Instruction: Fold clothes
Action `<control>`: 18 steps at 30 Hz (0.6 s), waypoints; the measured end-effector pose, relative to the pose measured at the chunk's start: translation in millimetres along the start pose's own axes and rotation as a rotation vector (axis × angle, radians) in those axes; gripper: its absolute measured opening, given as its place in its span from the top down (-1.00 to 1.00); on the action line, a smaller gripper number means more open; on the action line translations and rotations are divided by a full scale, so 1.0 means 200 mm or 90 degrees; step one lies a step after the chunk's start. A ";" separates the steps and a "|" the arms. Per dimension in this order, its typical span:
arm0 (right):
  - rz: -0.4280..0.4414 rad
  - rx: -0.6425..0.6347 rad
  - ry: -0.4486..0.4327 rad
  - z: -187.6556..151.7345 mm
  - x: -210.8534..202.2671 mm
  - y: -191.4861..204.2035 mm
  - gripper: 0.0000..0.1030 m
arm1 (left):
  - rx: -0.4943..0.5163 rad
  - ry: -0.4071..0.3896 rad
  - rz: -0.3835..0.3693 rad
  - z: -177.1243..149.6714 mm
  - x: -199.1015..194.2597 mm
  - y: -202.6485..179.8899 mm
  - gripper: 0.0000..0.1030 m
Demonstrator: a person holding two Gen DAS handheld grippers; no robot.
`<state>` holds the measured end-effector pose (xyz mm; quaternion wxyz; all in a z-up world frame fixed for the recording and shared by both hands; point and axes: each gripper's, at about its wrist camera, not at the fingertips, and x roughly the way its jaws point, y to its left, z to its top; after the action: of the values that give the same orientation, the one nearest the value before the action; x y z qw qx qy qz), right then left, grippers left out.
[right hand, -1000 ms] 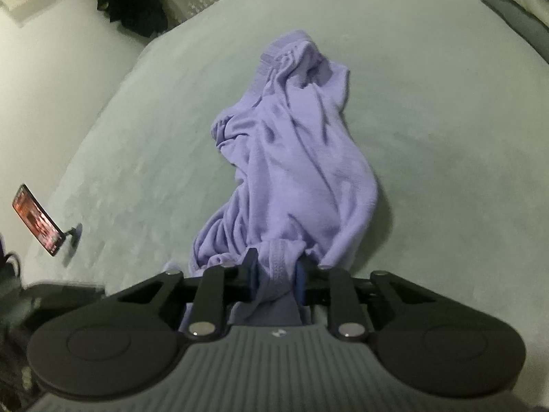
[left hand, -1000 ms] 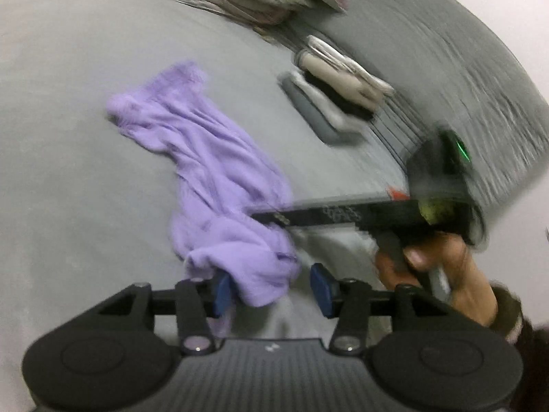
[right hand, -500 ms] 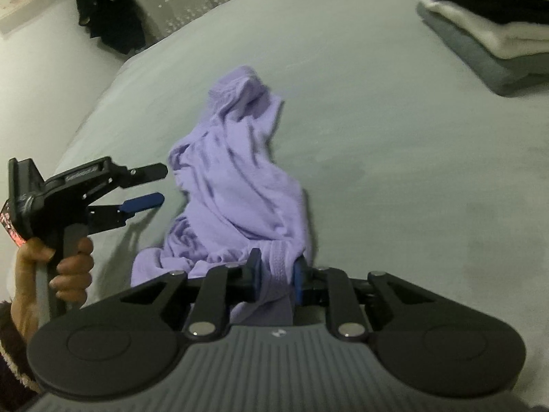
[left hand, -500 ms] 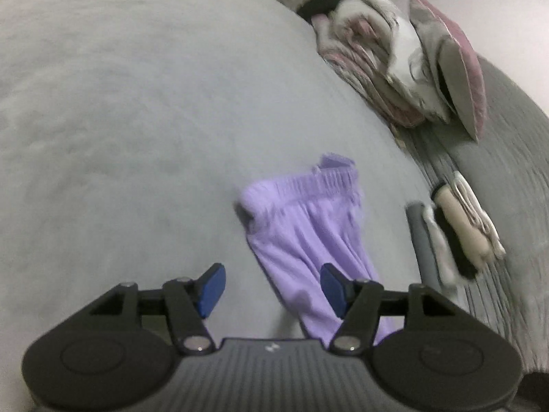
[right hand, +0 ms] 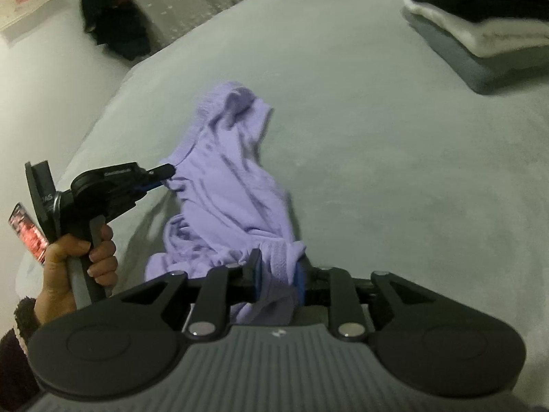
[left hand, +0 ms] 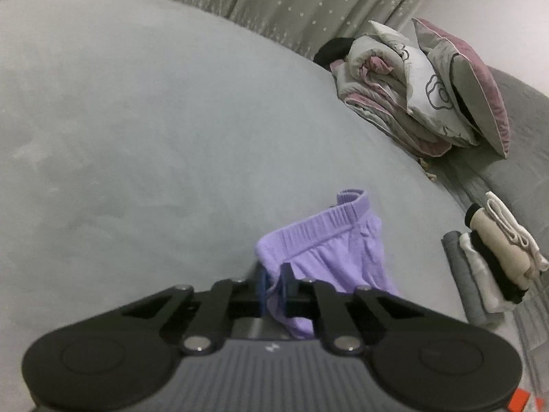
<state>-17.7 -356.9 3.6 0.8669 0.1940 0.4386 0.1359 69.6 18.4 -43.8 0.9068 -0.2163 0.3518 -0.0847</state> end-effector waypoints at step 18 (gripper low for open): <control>0.044 -0.092 -0.025 0.09 0.18 0.30 0.01 | -0.022 -0.016 0.103 0.06 -0.34 0.33 0.88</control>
<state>14.0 -292.7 14.3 0.8819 0.1489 0.4033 0.1934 27.3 102.2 -24.6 0.9113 -0.2039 0.3578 -0.0019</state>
